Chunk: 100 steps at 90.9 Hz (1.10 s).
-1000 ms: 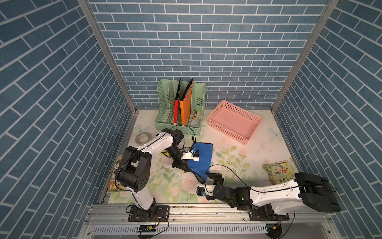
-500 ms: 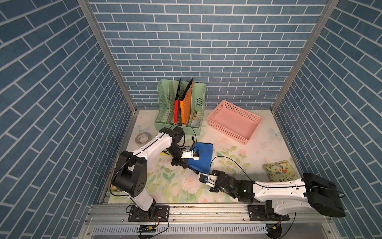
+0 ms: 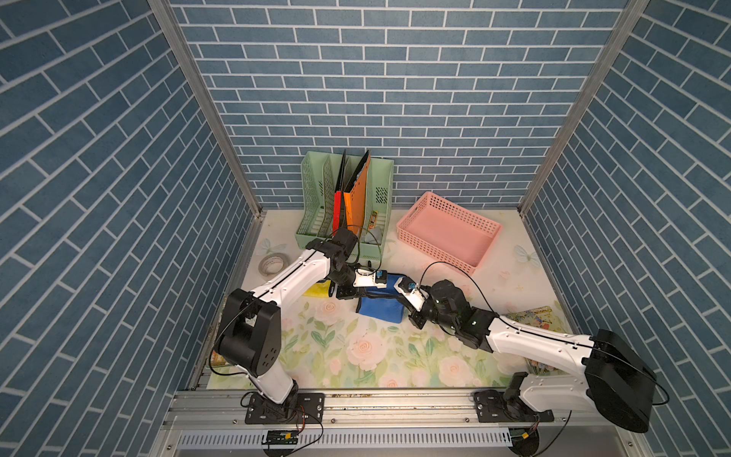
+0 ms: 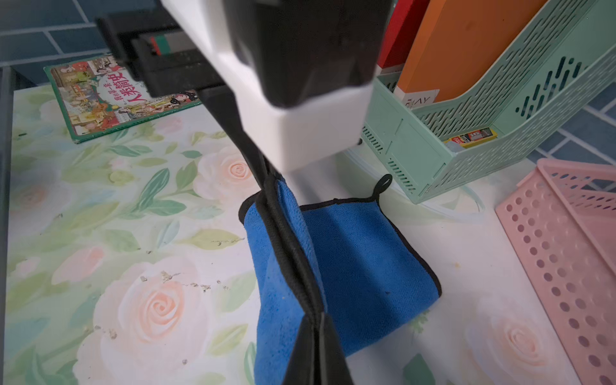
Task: Fold the square dishcloth
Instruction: Fold the cleaning item at the center of the board.
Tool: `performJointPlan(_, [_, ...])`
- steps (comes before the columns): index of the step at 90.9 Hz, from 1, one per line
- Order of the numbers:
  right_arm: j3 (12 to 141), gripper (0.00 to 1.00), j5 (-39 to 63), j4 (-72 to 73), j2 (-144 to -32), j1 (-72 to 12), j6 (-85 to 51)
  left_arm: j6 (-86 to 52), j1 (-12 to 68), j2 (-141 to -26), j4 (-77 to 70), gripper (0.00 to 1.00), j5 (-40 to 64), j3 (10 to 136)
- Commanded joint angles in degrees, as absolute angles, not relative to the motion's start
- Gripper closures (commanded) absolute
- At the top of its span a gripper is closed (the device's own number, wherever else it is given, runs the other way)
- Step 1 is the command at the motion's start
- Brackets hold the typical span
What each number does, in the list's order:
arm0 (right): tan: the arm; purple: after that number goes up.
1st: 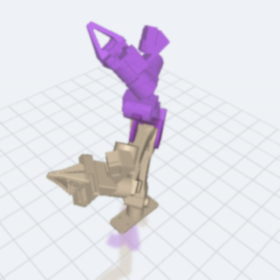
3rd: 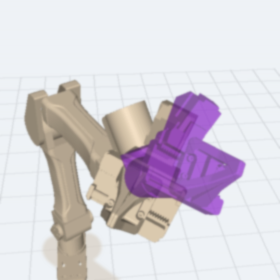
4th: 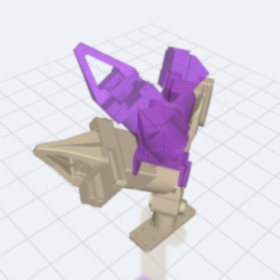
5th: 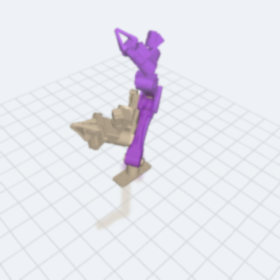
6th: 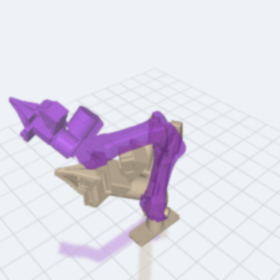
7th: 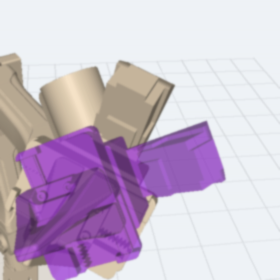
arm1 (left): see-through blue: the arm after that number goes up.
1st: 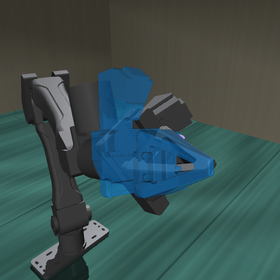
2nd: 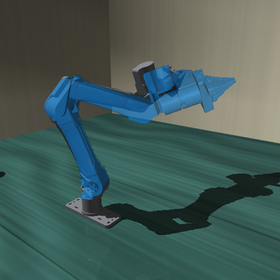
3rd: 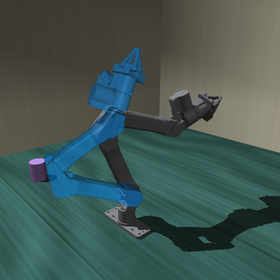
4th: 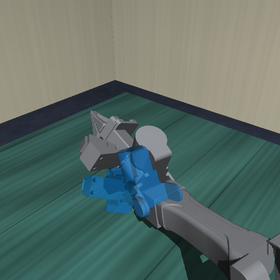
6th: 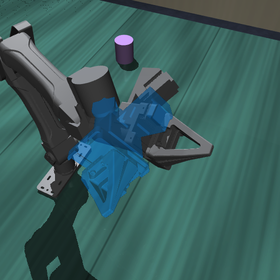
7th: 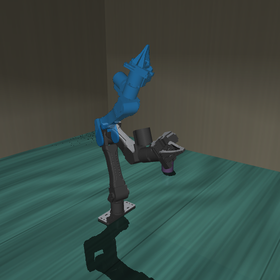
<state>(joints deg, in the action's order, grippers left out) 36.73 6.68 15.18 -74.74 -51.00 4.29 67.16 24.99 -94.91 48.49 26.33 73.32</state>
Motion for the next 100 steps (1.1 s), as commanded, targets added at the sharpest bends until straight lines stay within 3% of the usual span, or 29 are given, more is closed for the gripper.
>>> performJointPlan(1, [38.9,1.0,15.1,12.6,-77.6,-47.5,0.2,64.7,24.9,-96.3,43.2,0.97,23.3,74.4])
performJointPlan(32, [45.6,1.0,22.8,9.6,-86.2,-38.8,-0.9,61.7,25.3,-102.1,38.7,0.96,20.0,79.4])
performJointPlan(84, [55.2,1.0,24.3,5.8,-101.1,-32.2,-1.2,56.8,28.1,-111.5,24.4,0.94,10.4,80.5])
performJointPlan(100, [56.7,1.0,23.6,5.6,-104.2,-31.6,-1.4,55.9,28.7,-111.3,16.3,0.83,6.1,75.6])
